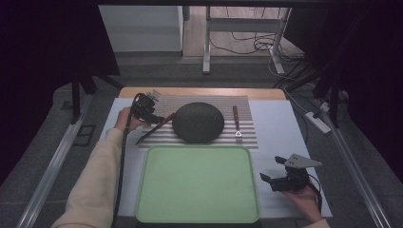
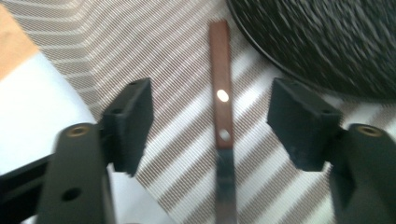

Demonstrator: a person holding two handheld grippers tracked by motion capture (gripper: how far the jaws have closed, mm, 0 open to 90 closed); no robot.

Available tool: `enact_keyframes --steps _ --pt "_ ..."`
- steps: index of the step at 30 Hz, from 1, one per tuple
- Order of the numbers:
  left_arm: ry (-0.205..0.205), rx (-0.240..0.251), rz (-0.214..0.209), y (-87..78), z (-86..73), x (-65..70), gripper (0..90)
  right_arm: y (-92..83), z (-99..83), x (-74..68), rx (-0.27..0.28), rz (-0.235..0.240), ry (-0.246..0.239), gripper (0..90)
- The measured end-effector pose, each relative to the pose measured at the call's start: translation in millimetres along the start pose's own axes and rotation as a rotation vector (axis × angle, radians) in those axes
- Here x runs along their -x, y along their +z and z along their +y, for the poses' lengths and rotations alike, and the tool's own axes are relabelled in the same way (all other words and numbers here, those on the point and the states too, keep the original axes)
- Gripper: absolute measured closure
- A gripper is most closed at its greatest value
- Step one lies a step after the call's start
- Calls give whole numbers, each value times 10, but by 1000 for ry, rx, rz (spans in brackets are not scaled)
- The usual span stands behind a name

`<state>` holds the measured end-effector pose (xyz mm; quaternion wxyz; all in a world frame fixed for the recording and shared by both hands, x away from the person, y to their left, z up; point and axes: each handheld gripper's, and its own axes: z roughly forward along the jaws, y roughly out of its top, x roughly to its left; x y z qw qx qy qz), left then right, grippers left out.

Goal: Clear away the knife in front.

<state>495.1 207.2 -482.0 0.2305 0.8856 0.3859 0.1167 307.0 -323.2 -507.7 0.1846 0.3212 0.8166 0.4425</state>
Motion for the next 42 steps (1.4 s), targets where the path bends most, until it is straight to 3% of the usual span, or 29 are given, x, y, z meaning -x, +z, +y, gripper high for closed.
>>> enact_keyframes --steps 8,13,21,25,28,36,42 --pt "13 -78 -13 70 63 31 245 3 1 0 -2 4 -2 81" --pt "7 -121 -11 156 72 17 262 2 0 0 -4 3 -2 81" --pt "-2 -178 -42 288 39 -22 372 2 -2 -1 -10 5 -2 81" --pt "15 -212 -61 330 33 -32 450 7 -3 0 -19 6 -6 81" --pt "14 -211 -87 338 21 -45 519 11 -5 0 -23 6 -6 81" --pt "51 -240 -96 328 50 -19 711 22 -9 -6 -29 7 -8 81" --pt "65 -273 -87 337 96 -2 763 23 -8 -7 -38 3 -12 81"
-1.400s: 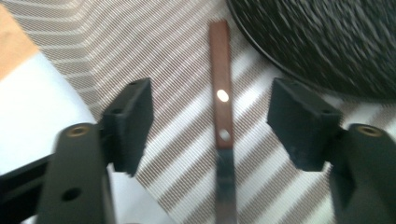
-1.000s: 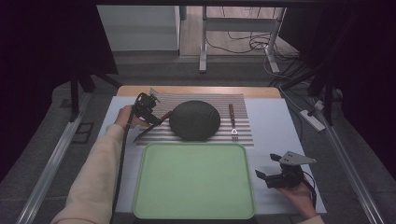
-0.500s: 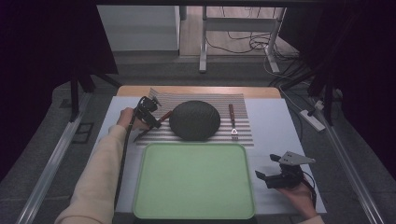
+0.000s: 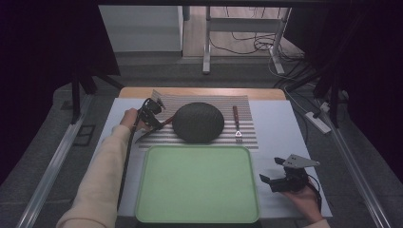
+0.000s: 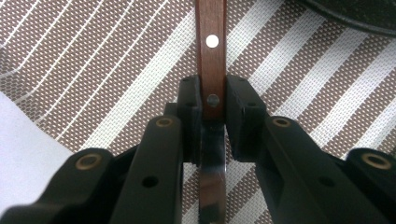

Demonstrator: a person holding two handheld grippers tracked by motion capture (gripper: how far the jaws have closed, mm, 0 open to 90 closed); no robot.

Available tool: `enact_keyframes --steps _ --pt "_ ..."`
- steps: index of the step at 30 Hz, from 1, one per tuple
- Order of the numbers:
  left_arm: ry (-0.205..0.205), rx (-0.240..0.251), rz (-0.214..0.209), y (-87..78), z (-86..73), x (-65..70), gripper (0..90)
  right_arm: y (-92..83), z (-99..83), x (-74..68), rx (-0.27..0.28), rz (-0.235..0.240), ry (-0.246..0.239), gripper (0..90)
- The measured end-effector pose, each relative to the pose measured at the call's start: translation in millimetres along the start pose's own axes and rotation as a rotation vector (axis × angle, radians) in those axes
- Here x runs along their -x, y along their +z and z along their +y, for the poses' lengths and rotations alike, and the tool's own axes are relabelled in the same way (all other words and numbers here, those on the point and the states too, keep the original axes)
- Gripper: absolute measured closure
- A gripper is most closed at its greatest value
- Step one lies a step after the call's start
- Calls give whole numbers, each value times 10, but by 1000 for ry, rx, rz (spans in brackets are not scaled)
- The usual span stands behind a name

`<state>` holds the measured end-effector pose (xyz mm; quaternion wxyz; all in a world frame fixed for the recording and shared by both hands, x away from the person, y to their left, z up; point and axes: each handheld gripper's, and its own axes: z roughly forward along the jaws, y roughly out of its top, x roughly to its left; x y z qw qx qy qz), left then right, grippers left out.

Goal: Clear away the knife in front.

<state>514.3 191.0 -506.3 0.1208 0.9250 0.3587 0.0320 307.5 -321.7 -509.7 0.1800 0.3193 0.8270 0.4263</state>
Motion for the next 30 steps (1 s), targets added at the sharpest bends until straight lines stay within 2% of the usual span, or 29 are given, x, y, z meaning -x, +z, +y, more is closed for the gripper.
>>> enact_keyframes --steps 17,22,26,30 --pt "20 -43 73 -7 61 111 774 8 -6 3 -11 0 -3 81" --pt "9 -52 84 -49 -1 57 773 6 -6 -2 -12 -4 -8 81" --pt "-9 -7 64 -146 -101 10 773 7 -6 -3 -12 -7 -10 81" --pt "-3 26 60 -270 -168 44 774 11 -7 -3 -15 -8 -11 80"
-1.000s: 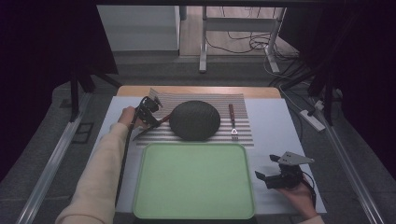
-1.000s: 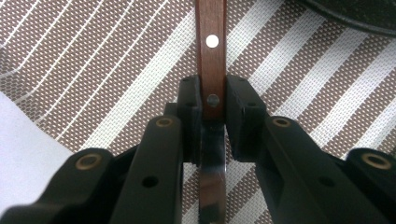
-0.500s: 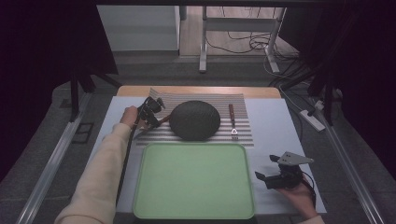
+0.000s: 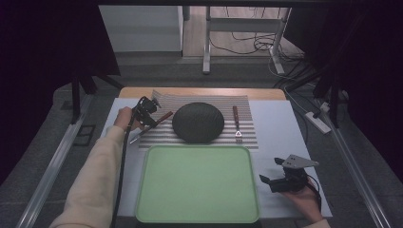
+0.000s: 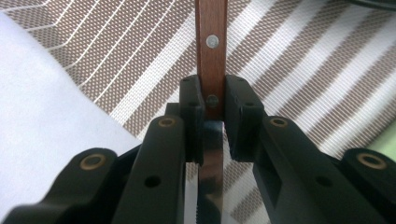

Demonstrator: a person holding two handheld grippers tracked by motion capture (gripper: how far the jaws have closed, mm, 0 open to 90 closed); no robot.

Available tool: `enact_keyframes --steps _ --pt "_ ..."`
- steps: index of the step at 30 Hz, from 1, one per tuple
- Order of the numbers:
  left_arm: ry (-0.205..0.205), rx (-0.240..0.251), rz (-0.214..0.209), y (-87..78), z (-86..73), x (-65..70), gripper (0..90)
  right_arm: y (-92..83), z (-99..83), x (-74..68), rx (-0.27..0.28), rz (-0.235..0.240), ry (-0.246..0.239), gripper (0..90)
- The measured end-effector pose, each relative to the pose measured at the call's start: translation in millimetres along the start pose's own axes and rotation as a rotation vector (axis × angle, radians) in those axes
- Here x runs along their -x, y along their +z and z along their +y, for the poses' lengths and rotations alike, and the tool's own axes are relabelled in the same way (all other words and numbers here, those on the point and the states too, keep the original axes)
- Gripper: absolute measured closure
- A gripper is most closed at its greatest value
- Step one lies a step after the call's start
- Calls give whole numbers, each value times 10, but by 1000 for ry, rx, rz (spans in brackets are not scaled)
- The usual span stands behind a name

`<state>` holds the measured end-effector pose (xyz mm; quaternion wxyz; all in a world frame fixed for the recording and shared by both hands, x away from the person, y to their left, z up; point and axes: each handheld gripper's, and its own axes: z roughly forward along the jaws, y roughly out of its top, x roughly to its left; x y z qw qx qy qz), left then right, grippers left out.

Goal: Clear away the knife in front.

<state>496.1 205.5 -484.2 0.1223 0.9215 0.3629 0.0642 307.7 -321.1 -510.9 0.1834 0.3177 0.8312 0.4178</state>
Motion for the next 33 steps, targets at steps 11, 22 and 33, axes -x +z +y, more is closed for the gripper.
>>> enact_keyframes --steps 11,22,33 --pt "30 75 -21 -263 -109 160 773 2 -1 1 1 -3 2 80" --pt "121 116 -44 -562 -189 661 773 8 -1 7 -2 -2 5 81" --pt "217 158 -108 -592 -376 1353 892 10 2 4 7 2 5 81"
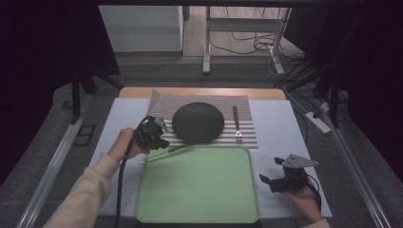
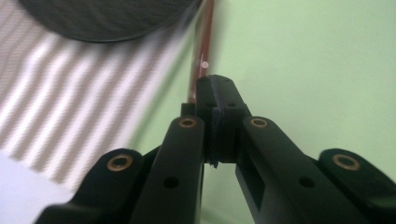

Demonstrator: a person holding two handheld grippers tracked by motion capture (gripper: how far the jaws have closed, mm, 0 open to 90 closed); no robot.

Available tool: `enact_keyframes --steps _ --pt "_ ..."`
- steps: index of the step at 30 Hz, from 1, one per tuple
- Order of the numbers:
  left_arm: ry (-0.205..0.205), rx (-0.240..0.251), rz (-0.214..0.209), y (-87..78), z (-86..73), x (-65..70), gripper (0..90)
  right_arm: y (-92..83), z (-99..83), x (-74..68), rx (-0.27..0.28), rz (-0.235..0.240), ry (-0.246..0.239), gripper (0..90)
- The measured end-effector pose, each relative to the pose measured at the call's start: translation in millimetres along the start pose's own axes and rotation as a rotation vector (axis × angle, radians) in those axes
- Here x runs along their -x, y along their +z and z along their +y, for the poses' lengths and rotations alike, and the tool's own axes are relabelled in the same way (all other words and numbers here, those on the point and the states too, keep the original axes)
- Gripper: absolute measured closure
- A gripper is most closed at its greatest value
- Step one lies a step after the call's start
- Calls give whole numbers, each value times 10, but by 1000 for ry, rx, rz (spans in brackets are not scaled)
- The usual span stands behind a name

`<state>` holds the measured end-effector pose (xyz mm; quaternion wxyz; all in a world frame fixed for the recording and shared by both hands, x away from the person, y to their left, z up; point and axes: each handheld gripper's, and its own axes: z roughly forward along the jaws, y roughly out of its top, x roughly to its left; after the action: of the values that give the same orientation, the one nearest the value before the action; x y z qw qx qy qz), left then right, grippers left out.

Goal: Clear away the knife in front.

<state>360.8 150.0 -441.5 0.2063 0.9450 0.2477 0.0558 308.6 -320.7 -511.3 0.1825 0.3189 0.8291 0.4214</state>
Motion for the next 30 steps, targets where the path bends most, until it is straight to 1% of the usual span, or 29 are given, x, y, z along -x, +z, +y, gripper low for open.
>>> enact_keyframes --steps 1,3,4,5,6,7,9,10,12,14,16,21,22,24,26,27,28,29,30 --pt "7 -12 3 44 -11 50 892 -2 1 -1 0 -1 0 81" --pt "10 -15 -7 114 -43 99 891 -9 5 -5 1 -5 1 81" --pt "3 -5 3 137 -61 109 892 -11 7 -7 4 -5 2 81" --pt "-8 1 1 152 -77 103 891 -16 9 -10 3 -8 0 81" --pt "-11 6 -5 164 -93 93 891 -17 11 -9 3 -9 -1 81" --pt "-16 12 -1 172 -106 81 891 -14 11 -10 3 -9 2 81" --pt "-26 25 22 186 -118 43 891 -6 10 -9 -2 -10 0 81" --pt "-37 21 30 202 -122 10 891 -2 10 -9 -4 -11 0 81" --pt "-57 -1 38 255 -144 -70 891 2 10 -11 -11 -14 -2 81" --pt "-81 -32 46 318 -201 -129 891 0 7 -15 -10 -13 -4 81" --pt "-93 -40 35 358 -277 -139 891 -9 7 -18 -6 -13 -6 81" --pt "-100 -63 20 423 -439 -66 891 -5 7 -11 -9 -12 -1 81" --pt "-106 -49 11 417 -465 -57 891 -4 7 -15 -10 -12 -5 81" --pt "-107 -46 7 403 -499 -34 891 -9 9 -23 -10 -14 -9 81" --pt "-105 -45 -6 394 -529 6 891 -14 12 -23 -8 -15 -7 81" --pt "-99 -61 -10 401 -540 39 891 -14 12 -22 -8 -16 -6 81" --pt "-83 -80 -6 416 -554 81 891 -12 11 -21 -10 -16 -7 81" --pt "-67 -87 13 430 -568 126 891 -10 10 -21 -14 -17 -6 81" --pt "-61 -79 28 431 -584 151 891 -8 10 -20 -19 -18 -6 81"
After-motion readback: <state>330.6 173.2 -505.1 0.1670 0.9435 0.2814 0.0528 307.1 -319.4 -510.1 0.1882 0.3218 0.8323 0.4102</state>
